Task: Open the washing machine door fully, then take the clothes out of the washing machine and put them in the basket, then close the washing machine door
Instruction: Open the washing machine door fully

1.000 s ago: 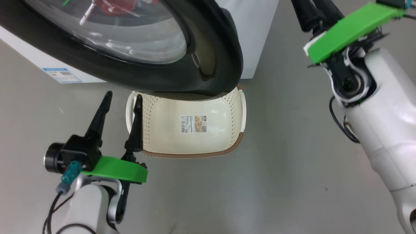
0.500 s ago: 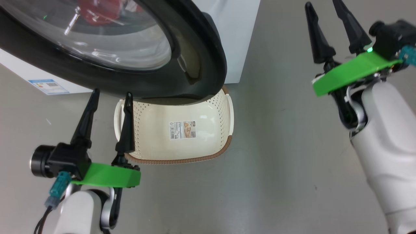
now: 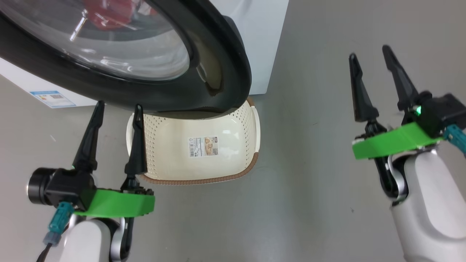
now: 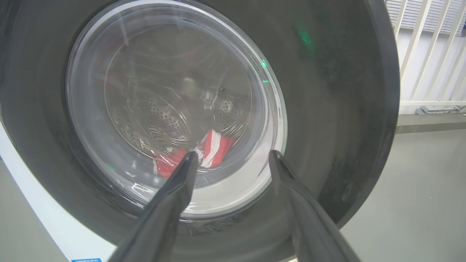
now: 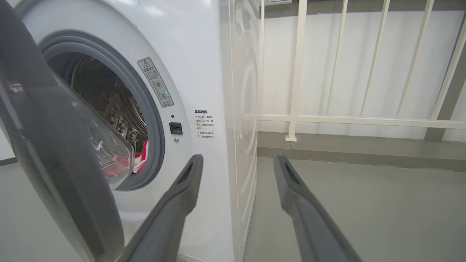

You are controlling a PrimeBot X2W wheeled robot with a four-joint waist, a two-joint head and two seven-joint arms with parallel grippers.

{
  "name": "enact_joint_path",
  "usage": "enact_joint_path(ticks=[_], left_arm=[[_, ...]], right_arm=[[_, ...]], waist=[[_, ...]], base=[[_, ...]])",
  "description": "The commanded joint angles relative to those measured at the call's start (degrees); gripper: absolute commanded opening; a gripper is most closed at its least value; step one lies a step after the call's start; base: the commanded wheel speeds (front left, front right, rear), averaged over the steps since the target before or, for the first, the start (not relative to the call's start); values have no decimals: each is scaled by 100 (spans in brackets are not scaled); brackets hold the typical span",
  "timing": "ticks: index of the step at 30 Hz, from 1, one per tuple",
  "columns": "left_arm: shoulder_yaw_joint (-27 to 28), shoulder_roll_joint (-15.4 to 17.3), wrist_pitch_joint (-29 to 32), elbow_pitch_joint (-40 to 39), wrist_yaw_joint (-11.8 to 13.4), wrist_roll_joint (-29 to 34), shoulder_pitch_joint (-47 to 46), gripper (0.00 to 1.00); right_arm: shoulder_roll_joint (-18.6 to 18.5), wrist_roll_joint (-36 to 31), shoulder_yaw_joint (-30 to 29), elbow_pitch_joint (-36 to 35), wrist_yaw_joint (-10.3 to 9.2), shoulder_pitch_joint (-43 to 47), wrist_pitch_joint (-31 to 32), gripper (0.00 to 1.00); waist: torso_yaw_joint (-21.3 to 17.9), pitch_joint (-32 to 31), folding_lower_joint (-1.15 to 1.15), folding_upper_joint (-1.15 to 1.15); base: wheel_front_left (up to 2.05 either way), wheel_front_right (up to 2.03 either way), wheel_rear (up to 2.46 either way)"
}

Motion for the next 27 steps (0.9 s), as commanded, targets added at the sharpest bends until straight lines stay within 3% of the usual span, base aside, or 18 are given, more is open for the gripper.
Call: enact_joint_path(ticks=[1,12,27], left_arm=[[184,76,-50,-208,44,75,81,100],[202,56,-50,-267,27,108,164,100],[190,45,-50,-207,19,107,202,100]], right_arm=[[66,103,95,-291,20,238,-35,100],[68,211,163,-622,20,731,-36,100],[68,248,157,-616,20,747,-36,100]], waist=[[5,-9,0,0],[-2,-63,0,0],[60,-73,0,0]], base=[[0,0,0],[0,0,0],[0,0,0]])
